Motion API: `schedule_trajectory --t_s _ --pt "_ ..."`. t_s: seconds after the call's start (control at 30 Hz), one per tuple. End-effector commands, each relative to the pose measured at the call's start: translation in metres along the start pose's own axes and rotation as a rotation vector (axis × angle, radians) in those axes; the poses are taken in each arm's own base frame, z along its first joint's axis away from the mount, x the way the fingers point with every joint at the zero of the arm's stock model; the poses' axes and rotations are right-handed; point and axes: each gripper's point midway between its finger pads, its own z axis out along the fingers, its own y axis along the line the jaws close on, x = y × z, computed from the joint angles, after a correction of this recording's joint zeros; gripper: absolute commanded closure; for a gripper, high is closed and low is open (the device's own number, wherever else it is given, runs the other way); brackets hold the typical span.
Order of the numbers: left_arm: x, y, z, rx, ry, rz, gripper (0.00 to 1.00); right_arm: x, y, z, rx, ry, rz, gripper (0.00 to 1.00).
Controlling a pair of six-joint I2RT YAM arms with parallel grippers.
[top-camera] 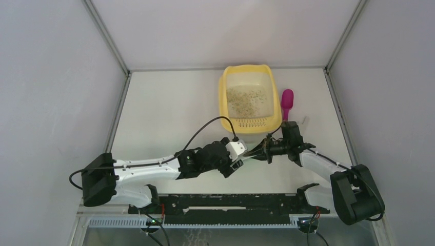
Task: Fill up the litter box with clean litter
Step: Close the cat litter bag at the center of the board.
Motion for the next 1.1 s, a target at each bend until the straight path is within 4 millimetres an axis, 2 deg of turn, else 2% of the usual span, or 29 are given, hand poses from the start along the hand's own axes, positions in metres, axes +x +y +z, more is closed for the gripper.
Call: schedule_trajectory --t_s 0.0,0.07,0.1,0.27,0.3,0.33,0.43,0.47,0.57,0.63,0.8,0.93,1.07 --pt "0.001 0.008 0.005 -0.016 -0.026 -0.002 0.38 0.027 0.028 -0.006 -0.047 0.120 -0.056 1.00" --pt "0.004 0.010 0.006 -0.020 -0.020 -0.020 0.72 0.028 0.028 -0.005 -0.046 0.126 -0.056 1.00" --pt "0.006 0.011 0.006 -0.020 -0.013 -0.021 0.81 0.029 0.028 -0.005 -0.046 0.128 -0.057 1.00" --pt "0.012 0.014 0.003 -0.034 0.014 -0.033 0.92 0.026 0.029 -0.006 -0.050 0.121 -0.060 1.00" --pt "0.012 0.014 0.001 -0.033 0.012 -0.035 0.93 0.025 0.030 -0.006 -0.052 0.117 -0.069 0.97" --pt "0.012 0.014 -0.001 -0.033 0.011 -0.037 0.93 0.024 0.031 -0.006 -0.047 0.108 -0.089 0.84" --pt "0.012 0.016 -0.006 -0.030 0.011 -0.055 0.93 0.014 0.034 -0.014 0.024 0.033 -0.182 0.69" --pt "0.013 0.017 -0.009 -0.032 0.015 -0.061 0.93 0.008 0.034 -0.021 0.061 -0.013 -0.215 0.67" --pt "0.015 0.022 -0.017 -0.040 0.016 -0.087 0.93 -0.008 0.052 -0.041 0.107 -0.165 -0.350 0.61" --pt "0.015 0.025 -0.022 -0.039 0.014 -0.106 0.93 -0.021 0.061 -0.053 0.088 -0.240 -0.394 0.60" --pt "0.008 0.025 -0.030 -0.020 0.006 -0.139 0.92 -0.060 0.056 -0.083 0.145 -0.430 -0.445 0.60" --pt "0.003 0.025 -0.031 0.002 0.024 -0.176 0.92 -0.098 0.055 -0.119 0.324 -0.701 -0.577 0.60" --pt "-0.004 0.017 -0.033 0.075 0.047 -0.221 0.93 -0.124 0.061 -0.158 0.448 -0.960 -0.652 0.60"
